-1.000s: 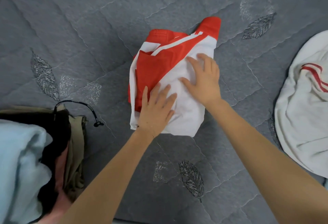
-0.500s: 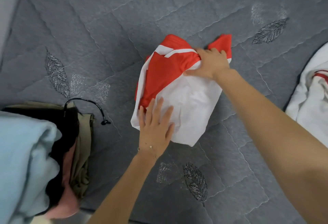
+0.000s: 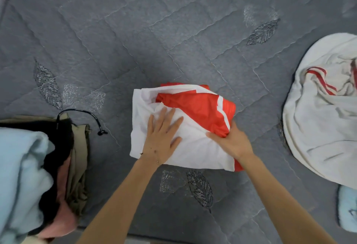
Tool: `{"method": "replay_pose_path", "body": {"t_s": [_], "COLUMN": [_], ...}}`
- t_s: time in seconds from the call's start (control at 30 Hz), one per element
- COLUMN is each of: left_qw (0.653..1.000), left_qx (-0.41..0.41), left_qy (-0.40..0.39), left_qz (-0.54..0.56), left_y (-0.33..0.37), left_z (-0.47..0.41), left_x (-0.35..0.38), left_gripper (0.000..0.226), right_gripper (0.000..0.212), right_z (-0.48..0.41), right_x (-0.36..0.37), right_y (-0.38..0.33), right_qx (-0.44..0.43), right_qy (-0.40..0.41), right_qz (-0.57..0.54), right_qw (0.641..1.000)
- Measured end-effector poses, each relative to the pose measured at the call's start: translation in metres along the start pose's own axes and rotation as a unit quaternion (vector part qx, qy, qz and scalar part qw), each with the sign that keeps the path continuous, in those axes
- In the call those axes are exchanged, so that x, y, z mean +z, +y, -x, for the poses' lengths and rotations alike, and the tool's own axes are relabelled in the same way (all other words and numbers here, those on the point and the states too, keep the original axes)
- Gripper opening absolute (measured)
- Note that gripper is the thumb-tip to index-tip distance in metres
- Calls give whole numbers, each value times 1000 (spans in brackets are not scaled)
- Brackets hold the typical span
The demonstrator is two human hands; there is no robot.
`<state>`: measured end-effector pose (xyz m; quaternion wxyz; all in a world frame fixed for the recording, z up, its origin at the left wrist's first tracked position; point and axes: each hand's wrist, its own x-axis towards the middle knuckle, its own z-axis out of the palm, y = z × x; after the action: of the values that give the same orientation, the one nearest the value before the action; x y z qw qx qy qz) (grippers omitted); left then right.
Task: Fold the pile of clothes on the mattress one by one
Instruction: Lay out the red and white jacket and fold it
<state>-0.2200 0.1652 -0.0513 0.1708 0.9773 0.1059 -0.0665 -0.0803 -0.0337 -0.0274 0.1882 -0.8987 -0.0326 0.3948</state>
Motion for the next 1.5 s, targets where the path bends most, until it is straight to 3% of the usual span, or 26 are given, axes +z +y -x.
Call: {"method": "replay_pose_path", "body": {"t_s": [0.2, 0.3, 0.4, 0.47, 0.53, 0.6, 0.67, 0.8, 0.87, 0.93, 1.03, 1.17, 1.27, 1.5], "left_qw": [999, 985, 917, 876, 881, 885, 857, 767, 740, 756, 795, 845, 851, 817], "left_qx": [-36, -155, -340, -403, -395, -366, -361, -424, -440, -413, -364, -326, -312, -321], "left_qy": [31, 61, 65, 47, 26, 42, 69, 47, 14, -5, 39, 94, 130, 257], "left_qz": [12, 50, 200, 261, 259, 283, 360, 479, 508, 508, 484, 414, 401, 404], "left_y": [-15, -24, -33, -39, -39, -38, -35, -31, -34, -27, -8, 11, 14, -9], "left_z": [6, 13, 16, 17, 18, 18, 19, 20, 24, 31, 42, 65, 87, 144], "left_x": [-2, -6, -5, -4, -4, -6, -11, -28, -36, -45, -67, -106, -144, -243], "left_gripper": [57, 73, 101, 100, 81, 58, 38, 49, 52, 37, 20, 16, 11, 10], "right_gripper": [75, 72, 71, 49, 32, 29, 30, 31, 31, 30, 29, 21, 15, 4], "right_z": [-2, -3, -5, -3, 3, 11, 19, 39, 50, 62, 84, 115, 143, 219], "right_x": [19, 23, 21, 18, 15, 15, 18, 17, 12, 8, 0, -24, -43, -59], "right_y": [-14, -17, -19, -17, -14, -12, -10, -7, -4, -1, -5, -22, -45, -133], "right_qx": [-14, -2, 32, 33, 29, 25, 17, -14, -22, -23, -19, -36, -75, -145], "right_qy": [66, 84, 56, 18, -18, -41, -57, -86, -107, -110, -92, -60, -45, 14], "right_qz": [-227, -298, -324, -357, -392, -422, -450, -455, -447, -440, -444, -439, -436, -426], "right_qw": [972, 951, 944, 933, 919, 905, 891, 886, 888, 891, 891, 896, 896, 893]}}
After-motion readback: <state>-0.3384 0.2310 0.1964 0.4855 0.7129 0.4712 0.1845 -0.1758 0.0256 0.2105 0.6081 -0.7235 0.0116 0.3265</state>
